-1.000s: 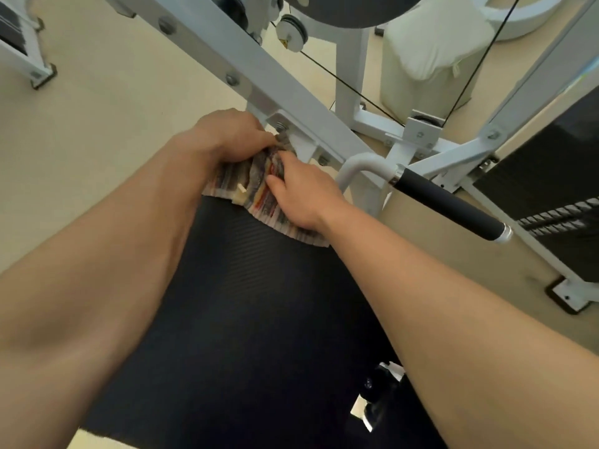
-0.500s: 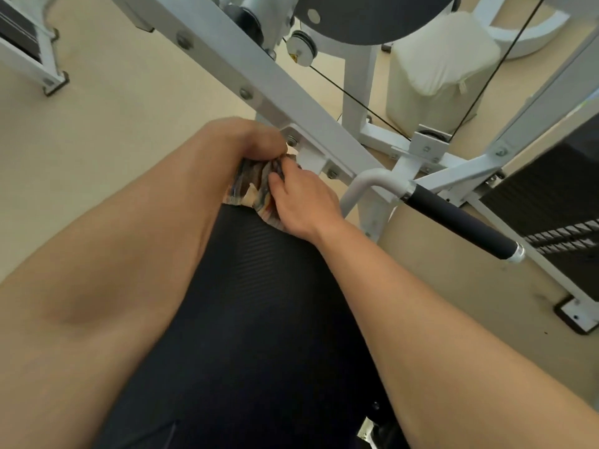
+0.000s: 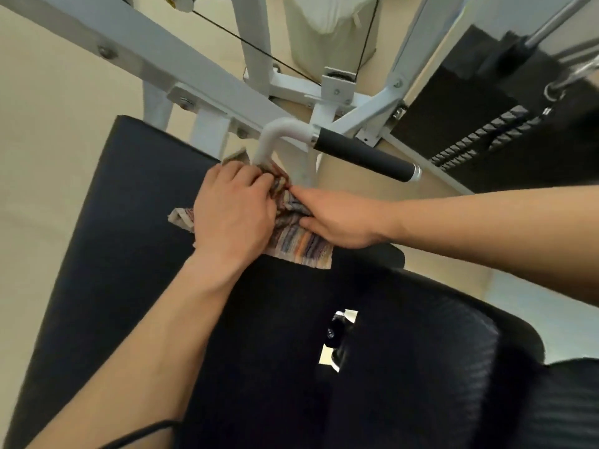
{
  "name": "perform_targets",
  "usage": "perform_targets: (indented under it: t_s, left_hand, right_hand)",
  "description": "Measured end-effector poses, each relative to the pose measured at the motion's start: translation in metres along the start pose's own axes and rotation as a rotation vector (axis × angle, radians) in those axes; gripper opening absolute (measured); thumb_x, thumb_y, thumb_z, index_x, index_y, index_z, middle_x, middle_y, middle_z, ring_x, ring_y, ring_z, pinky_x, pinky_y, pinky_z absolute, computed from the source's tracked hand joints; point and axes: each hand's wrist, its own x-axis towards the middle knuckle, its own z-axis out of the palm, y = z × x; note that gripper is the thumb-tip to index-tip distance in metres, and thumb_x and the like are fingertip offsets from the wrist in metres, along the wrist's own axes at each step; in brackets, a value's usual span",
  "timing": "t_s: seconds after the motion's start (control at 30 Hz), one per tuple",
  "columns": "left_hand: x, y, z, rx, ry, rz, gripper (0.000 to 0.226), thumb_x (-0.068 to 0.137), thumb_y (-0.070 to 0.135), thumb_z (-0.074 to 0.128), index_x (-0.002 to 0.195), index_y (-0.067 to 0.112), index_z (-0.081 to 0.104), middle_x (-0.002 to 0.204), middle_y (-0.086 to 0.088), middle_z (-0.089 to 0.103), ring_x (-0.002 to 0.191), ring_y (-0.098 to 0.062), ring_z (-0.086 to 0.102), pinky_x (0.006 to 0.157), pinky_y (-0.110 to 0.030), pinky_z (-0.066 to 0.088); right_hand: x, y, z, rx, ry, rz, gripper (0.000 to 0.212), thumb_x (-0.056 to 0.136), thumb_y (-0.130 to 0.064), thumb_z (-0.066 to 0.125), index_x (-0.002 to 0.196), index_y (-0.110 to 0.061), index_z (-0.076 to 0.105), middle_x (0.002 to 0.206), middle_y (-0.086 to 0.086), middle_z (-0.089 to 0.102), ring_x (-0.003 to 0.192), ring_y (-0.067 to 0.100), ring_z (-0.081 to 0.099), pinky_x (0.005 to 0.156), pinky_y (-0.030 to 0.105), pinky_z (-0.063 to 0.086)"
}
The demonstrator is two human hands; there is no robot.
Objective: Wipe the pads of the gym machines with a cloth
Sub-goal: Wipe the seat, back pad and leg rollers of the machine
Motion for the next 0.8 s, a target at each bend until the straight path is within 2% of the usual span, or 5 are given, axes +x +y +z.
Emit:
perform_targets:
  t_s: [0.17, 0.33, 0.5, 0.67, 0.8]
  left_hand:
    - [0.0, 0.05, 0.023, -0.031, -0.067, 0.192, 0.042, 0.099, 0.031, 0.034, 0.106, 0.018, 0.073, 0.105, -0.005, 0.073, 0.102, -0.029, 0.064, 0.102, -0.044, 0.038]
    - [0.022, 0.104, 0.028, 0.037, -0.285, 0.34, 0.035, 0.1, 0.031, 0.04, 0.097, 0.015, 0.07, 0.093, -0.009, 0.072, 0.082, -0.033, 0.067, 0.068, -0.04, 0.041]
    - [0.063, 0.152, 0.04, -0.063, -0.733, 0.31, 0.025, 0.1, 0.023, 0.043, 0.095, 0.015, 0.065, 0.092, -0.007, 0.062, 0.084, -0.028, 0.059, 0.074, -0.04, 0.042]
    - [0.079, 0.176, 0.052, -0.21, -0.975, 0.375, 0.027, 0.101, 0.017, 0.041, 0.081, 0.012, 0.058, 0.084, -0.006, 0.058, 0.085, -0.027, 0.059, 0.076, -0.035, 0.044]
    - [0.084, 0.165, 0.056, -0.288, -0.962, 0.329, 0.027, 0.103, 0.023, 0.044, 0.083, 0.014, 0.06, 0.089, -0.007, 0.062, 0.083, -0.024, 0.06, 0.076, -0.035, 0.043]
  right_hand:
    - [-0.039, 0.041, 0.017, 0.124, -0.085, 0.169, 0.043, 0.106, -0.034, 0.041, 0.145, -0.019, 0.037, 0.134, 0.004, 0.061, 0.117, 0.019, 0.061, 0.104, 0.039, 0.048]
    - [-0.063, 0.06, 0.032, 0.3, -0.057, 0.307, 0.015, 0.108, -0.034, 0.034, 0.114, -0.03, 0.047, 0.112, -0.01, 0.061, 0.109, 0.014, 0.059, 0.09, 0.02, 0.044]
    - [-0.075, 0.077, 0.047, 0.584, 0.041, 0.505, 0.029, 0.105, -0.023, 0.041, 0.123, -0.017, 0.063, 0.128, 0.006, 0.066, 0.12, 0.026, 0.061, 0.11, 0.038, 0.042]
    - [-0.096, 0.084, 0.051, 0.77, -0.014, 0.656, 0.037, 0.105, -0.016, 0.037, 0.134, -0.003, 0.057, 0.122, 0.009, 0.061, 0.098, 0.018, 0.065, 0.079, 0.004, 0.045]
    - [-0.079, 0.096, 0.063, 0.962, 0.142, 0.808, 0.046, 0.082, -0.028, 0.054, 0.115, 0.001, 0.066, 0.117, 0.023, 0.07, 0.105, 0.037, 0.069, 0.099, 0.04, 0.055]
